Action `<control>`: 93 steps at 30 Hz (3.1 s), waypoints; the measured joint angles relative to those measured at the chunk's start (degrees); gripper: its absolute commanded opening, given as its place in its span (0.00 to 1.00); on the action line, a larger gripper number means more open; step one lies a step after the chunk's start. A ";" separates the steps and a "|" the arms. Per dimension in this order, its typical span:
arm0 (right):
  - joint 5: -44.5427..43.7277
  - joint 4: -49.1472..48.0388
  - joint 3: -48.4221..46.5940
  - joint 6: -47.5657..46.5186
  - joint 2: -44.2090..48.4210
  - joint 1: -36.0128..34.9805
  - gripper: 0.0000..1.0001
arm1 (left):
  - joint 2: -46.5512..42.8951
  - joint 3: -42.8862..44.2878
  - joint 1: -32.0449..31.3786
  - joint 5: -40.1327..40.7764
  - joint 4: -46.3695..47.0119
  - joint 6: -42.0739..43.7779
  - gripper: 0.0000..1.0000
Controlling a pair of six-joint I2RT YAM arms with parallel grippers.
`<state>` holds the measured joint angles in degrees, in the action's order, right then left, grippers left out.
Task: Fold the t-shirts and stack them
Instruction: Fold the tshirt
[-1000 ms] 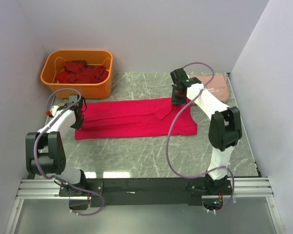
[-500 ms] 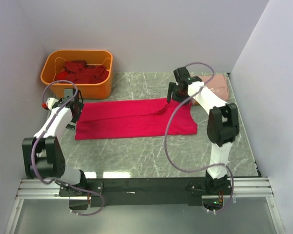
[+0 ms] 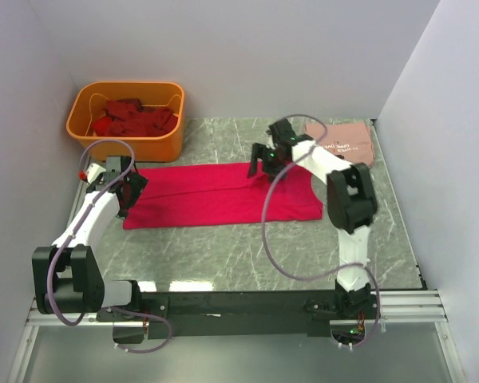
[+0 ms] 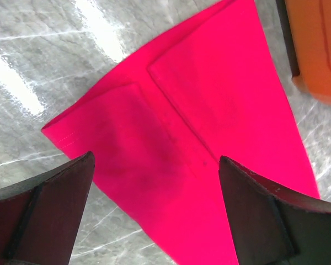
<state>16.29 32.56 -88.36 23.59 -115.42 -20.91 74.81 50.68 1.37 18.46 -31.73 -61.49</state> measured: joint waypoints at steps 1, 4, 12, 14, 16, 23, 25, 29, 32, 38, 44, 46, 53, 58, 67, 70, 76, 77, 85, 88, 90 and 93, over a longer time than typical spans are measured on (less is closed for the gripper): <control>0.68 -0.11 -3.28 0.42 -2.95 -0.42 0.87 | 0.00 0.00 -0.11 -0.17 0.00 0.42 0.99; 2.12 -0.83 -13.16 1.79 -11.45 -1.38 0.87 | -0.37 0.00 -0.22 -0.22 -0.44 1.25 0.99; 2.38 -1.40 -21.79 4.09 -16.70 -1.99 0.88 | -6.29 -0.22 -0.31 0.79 -2.45 3.65 0.99; 0.22 -2.82 -14.82 4.28 -11.06 -1.97 0.88 | -7.28 -0.70 -0.31 -0.28 -0.90 4.09 0.99; -1.92 -3.98 -7.10 4.81 -4.72 -1.97 0.88 | -7.08 -1.33 -0.31 -1.81 1.92 5.07 0.99; -9.22 -5.73 15.26 6.73 12.44 -1.92 0.88 | 7.63 -0.83 -0.42 -9.46 11.15 8.31 0.99; -11.19 -5.62 19.47 7.30 13.44 -1.73 0.88 | 12.09 -0.72 -0.55 -10.71 12.09 8.50 0.99; -13.46 -4.26 23.98 8.48 13.18 -0.87 0.88 | 14.49 -2.10 -1.42 -11.76 13.92 8.41 1.00; -13.94 -2.69 20.37 8.74 10.12 -0.22 0.88 | 12.90 -4.15 -3.56 -11.15 15.61 7.50 1.00; -12.59 0.04 1.42 5.95 -2.91 0.24 0.89 | 7.19 -8.81 -10.69 -6.95 11.58 3.04 0.99; -7.43 6.69 -25.24 -1.46 -19.50 0.33 0.89 | -3.23 -16.48 -23.54 -7.45 6.34 -4.66 0.99; -6.21 10.71 -37.55 -4.28 -26.14 0.33 0.90 | -8.13 -20.35 -30.27 -9.49 7.67 -8.35 1.00; -1.44 6.91 -46.34 -11.41 -32.15 0.39 0.96 | -10.05 -24.30 -59.47 -19.47 15.52 -19.52 0.99; 2.67 5.81 -46.95 -12.61 -32.17 0.44 0.96 | 3.34 -13.92 -70.99 -21.09 13.77 -18.34 1.00; 2.84 4.15 -44.00 -14.10 -29.99 0.26 0.96 | 11.41 -2.49 -73.16 -16.76 6.43 -14.19 0.99; 0.42 3.19 -32.85 -13.77 -22.69 -0.09 0.96 | 7.89 -1.09 -73.11 -11.76 2.03 -12.63 0.99; -0.26 -2.86 -11.74 -11.87 -2.95 -2.64 0.96 | -6.71 -1.92 -66.71 -2.49 -4.09 -11.23 0.99; -0.31 -4.44 -9.05 -11.61 0.04 -3.41 0.96 | -9.20 -3.08 -63.28 -1.90 -4.04 -10.86 0.99; -4.00 -11.06 10.19 -6.45 14.45 -13.92 0.96 | -23.06 -14.23 -41.20 2.25 -5.49 -9.66 0.99; -5.49 -9.84 13.53 -3.76 13.51 -17.64 0.96 | -27.23 -15.98 -38.91 3.82 -6.93 -10.29 0.99; -5.75 -9.27 14.64 -2.45 12.74 -18.40 0.96 | -30.36 -17.18 -38.12 4.59 -6.88 -10.73 0.99; -5.55 -9.46 15.26 -1.44 10.60 -18.10 0.96 | -33.35 -18.95 -37.53 5.22 -6.73 -11.10 1.00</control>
<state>10.74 23.09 -73.10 22.15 -104.81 -39.00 41.45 31.73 -36.16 23.68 -38.46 -72.60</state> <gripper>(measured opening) 0.961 0.995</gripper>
